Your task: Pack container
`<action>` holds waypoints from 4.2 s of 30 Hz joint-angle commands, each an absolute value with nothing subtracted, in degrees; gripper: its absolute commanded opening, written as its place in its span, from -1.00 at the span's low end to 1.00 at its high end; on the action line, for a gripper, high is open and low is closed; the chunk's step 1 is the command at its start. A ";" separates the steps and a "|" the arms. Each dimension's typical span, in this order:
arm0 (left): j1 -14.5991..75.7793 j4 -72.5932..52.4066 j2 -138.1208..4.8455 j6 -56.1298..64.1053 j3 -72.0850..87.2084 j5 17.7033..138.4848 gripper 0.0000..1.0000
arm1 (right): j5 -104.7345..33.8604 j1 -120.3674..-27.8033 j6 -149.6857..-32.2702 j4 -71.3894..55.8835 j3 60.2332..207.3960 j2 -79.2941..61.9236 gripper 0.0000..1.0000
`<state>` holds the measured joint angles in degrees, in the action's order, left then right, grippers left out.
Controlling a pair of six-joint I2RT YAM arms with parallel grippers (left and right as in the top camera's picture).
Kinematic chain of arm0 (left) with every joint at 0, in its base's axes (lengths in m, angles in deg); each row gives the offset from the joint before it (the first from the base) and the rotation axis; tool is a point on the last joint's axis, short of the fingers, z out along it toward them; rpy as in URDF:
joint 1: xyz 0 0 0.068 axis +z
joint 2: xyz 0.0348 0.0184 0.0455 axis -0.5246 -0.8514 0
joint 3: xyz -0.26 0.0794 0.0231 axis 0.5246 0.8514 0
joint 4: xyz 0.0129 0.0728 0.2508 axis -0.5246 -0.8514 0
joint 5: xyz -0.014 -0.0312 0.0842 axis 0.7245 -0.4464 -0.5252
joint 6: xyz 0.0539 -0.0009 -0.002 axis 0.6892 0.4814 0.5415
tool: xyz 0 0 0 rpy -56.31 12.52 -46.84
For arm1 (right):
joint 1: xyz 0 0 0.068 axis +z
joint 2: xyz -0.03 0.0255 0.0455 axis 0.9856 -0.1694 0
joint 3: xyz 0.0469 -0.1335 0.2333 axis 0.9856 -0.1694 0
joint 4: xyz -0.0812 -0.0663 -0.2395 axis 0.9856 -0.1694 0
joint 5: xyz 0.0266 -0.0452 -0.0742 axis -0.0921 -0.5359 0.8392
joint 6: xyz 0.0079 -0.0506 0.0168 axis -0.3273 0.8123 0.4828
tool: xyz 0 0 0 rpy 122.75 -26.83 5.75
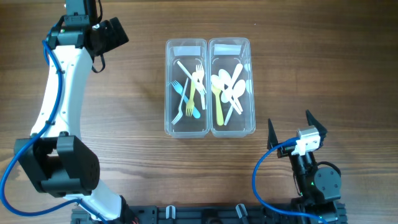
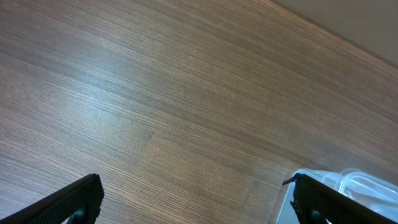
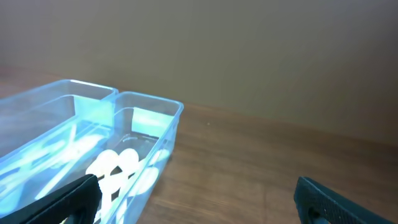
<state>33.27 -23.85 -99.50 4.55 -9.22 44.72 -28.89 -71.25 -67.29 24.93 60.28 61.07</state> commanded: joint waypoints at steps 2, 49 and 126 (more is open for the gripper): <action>33.27 -23.87 -98.47 5.27 -9.88 44.41 0.99 | -29.98 -71.50 -66.59 25.15 60.26 60.74 1.00; 31.52 -1.75 -7.46 6.58 58.38 43.39 1.00 | -29.98 -71.50 -66.56 25.15 60.26 60.74 1.00; 31.54 9.55 4.63 6.97 82.73 39.91 1.00 | -29.98 -71.50 -66.59 25.15 60.26 60.74 0.99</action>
<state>31.08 9.50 4.21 6.03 82.16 40.83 -29.09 -71.25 -67.09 24.98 60.30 60.70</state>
